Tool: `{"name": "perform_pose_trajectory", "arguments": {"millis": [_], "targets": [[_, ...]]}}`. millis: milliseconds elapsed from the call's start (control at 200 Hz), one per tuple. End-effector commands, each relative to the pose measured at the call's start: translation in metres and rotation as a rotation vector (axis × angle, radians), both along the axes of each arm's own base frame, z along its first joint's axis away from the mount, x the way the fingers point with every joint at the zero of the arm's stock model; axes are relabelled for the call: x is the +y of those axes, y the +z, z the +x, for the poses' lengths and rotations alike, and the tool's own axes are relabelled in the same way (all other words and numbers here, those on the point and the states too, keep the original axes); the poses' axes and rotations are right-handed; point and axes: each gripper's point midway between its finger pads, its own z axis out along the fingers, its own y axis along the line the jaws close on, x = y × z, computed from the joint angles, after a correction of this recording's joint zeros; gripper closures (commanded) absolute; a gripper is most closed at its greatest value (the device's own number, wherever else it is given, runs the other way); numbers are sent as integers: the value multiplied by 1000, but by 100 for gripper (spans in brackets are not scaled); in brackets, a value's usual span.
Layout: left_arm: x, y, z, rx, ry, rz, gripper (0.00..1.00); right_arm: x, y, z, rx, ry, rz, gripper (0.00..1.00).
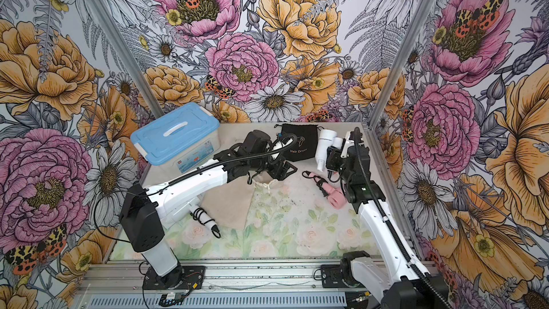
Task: Pack away hair dryers
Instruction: Place the drawstring bag at the center of the board.
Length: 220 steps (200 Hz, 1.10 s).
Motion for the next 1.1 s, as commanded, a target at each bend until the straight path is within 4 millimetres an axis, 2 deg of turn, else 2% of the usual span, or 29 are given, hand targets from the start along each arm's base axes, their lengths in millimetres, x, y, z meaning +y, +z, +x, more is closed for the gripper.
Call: {"name": "perform_pose_trajectory", "arguments": {"millis": [0,90,155,205,280,345,455,590,715,820,975,1096], "targets": [[-2,25,7,-34,36,-55,23,-1,30,4,-99,-4,20,78],[28,39,20,-65,166,-48,23,-2,28,5,-95,-1,16,78],[64,46,29,-83,296,-41,24,0,26,6,-87,10,15,78],[96,41,34,-72,398,-25,23,2,23,8,-78,21,19,78],[141,19,35,-13,504,16,23,5,18,11,-64,38,26,78],[172,-5,32,51,582,73,23,10,14,13,-50,60,37,78],[203,-42,14,139,672,169,23,19,9,16,-35,90,41,79],[222,-70,-12,229,712,228,23,28,8,19,-28,114,46,79],[228,-76,-27,229,685,298,23,38,8,22,-23,143,46,79],[217,-79,-38,207,587,382,24,41,8,23,-26,149,49,79],[197,-90,-55,92,344,620,27,43,7,24,-31,155,57,79],[182,-95,-62,43,161,667,27,44,8,24,-41,156,67,79]]}}
